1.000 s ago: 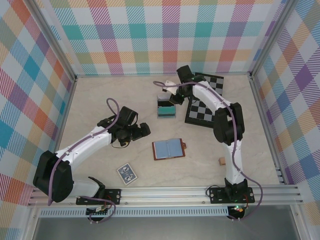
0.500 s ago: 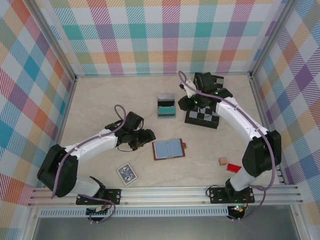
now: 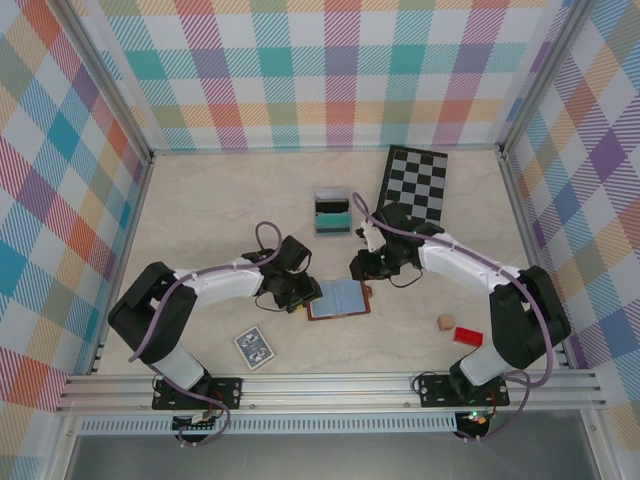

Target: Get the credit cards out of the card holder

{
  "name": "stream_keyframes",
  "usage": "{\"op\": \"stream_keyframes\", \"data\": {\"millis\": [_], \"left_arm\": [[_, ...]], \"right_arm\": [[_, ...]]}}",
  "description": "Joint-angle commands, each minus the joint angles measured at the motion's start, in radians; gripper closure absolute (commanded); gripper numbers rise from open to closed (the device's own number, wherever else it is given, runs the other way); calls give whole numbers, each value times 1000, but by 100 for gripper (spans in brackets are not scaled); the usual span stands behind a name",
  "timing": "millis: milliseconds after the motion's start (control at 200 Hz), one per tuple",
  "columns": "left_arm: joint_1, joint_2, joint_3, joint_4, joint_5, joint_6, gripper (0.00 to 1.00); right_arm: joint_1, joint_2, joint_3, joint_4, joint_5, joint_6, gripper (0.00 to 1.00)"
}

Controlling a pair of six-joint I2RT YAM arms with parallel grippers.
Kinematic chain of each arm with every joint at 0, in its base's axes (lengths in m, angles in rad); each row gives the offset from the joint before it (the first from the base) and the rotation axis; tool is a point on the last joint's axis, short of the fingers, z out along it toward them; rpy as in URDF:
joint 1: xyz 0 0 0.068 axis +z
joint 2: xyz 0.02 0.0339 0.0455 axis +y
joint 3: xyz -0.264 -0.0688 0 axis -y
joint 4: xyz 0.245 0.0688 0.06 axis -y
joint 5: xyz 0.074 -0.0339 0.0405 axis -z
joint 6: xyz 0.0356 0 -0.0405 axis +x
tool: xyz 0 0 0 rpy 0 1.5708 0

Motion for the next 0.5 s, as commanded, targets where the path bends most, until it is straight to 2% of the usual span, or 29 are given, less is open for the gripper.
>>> {"op": "stream_keyframes", "data": {"millis": [0,85,230,355,495], "left_arm": [[-18,29,32,14,3,-24,64],[-22,45,41,23,13,-25,70],[-24,52,57,5,7,-14,72],[-24,58,66,9,18,-1,78],[-25,61,97,-22,12,28,80]], "right_arm": [[8,35,-18,37,14,53,78],[9,71,-19,31,43,64,77],[9,138,-5,20,73,68,76],[9,195,9,13,71,67,76],[9,239,12,13,69,66,76]]}}
